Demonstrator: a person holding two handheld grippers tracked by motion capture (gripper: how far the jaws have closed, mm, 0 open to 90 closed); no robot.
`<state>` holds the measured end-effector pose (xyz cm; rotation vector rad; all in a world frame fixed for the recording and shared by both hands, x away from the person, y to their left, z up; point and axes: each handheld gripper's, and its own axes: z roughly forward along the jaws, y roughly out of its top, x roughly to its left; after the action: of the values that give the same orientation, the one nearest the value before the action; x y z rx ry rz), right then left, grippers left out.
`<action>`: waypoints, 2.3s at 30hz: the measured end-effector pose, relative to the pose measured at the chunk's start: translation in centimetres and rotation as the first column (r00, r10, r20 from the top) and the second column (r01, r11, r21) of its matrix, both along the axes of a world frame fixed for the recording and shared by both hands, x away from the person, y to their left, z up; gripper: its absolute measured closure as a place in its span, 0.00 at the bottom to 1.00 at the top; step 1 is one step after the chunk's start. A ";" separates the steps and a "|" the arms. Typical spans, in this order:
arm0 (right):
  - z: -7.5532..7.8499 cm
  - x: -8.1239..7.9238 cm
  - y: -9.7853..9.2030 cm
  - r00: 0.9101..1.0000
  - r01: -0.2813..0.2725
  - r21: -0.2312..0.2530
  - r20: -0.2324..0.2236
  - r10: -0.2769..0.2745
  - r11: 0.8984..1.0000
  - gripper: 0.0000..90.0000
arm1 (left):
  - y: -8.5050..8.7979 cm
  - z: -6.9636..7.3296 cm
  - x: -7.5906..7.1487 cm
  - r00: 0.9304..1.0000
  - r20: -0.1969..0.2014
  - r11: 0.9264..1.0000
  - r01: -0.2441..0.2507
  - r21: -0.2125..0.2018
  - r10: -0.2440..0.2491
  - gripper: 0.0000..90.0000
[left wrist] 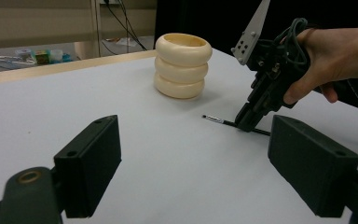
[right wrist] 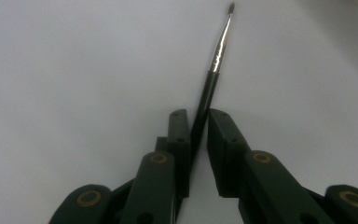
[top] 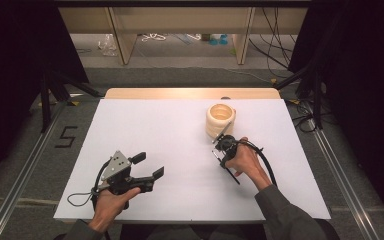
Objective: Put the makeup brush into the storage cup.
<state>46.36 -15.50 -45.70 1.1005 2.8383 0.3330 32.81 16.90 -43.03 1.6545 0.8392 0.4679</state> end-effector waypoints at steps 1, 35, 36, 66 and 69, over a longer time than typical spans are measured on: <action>0.0 0.0 0.0 1.000 0.001 -0.003 0.001 -0.001 1.000 0.90 | 0.0 0.0 0.0 1.000 -0.005 1.000 -0.003 -0.005 0.003 0.19; 3.1 0.1 -1.0 0.993 -0.063 0.102 0.104 0.052 0.993 0.95 | 0.0 0.1 0.0 1.000 0.003 1.000 0.001 0.001 -0.001 0.19; 3.6 0.2 -1.2 0.992 -0.058 0.134 0.120 0.042 0.989 0.95 | 0.0 0.0 0.0 1.000 -0.002 1.000 -0.001 -0.004 0.001 0.19; 8.0 1.1 -4.2 0.904 -0.133 0.526 0.413 -0.115 0.840 0.95 | 0.1 0.0 0.1 1.000 0.002 1.000 -0.005 0.001 0.005 0.19; 8.2 1.2 -4.3 0.895 -0.137 0.543 0.426 -0.131 0.828 0.95 | 0.2 0.0 0.1 1.000 0.002 1.000 -0.007 0.002 0.007 0.19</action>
<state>47.57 -19.85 -37.49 0.9185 2.3632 1.3103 32.87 17.08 -43.00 1.6535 0.8436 0.4757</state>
